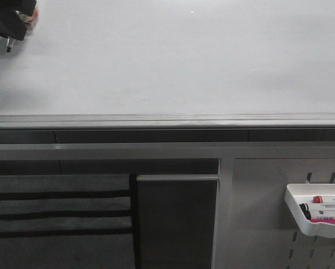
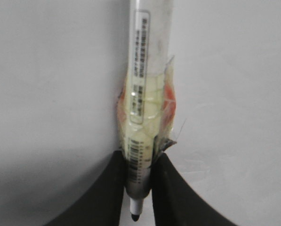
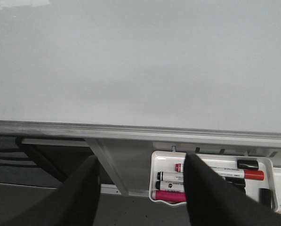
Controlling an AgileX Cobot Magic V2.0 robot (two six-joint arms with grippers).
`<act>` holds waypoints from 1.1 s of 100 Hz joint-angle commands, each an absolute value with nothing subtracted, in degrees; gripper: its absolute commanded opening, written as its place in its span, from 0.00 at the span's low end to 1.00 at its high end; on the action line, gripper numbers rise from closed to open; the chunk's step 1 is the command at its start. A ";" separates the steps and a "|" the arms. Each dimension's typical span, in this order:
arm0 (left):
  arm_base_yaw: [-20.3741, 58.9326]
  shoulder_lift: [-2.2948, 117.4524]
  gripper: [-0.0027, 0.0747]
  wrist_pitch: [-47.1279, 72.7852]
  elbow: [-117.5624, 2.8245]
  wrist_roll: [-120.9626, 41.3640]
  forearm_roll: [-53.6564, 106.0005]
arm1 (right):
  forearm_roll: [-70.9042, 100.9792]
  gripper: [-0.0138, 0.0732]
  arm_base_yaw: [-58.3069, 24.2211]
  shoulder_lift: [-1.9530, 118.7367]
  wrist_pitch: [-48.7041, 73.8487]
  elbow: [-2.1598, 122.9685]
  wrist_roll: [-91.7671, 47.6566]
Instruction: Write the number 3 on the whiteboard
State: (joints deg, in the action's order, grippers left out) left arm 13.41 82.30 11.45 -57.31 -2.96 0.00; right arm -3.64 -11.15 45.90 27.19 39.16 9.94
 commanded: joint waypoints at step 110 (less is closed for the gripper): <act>38.34 71.57 0.02 59.50 -67.48 -51.27 25.56 | 47.22 0.56 -14.94 68.34 69.52 66.13 -59.43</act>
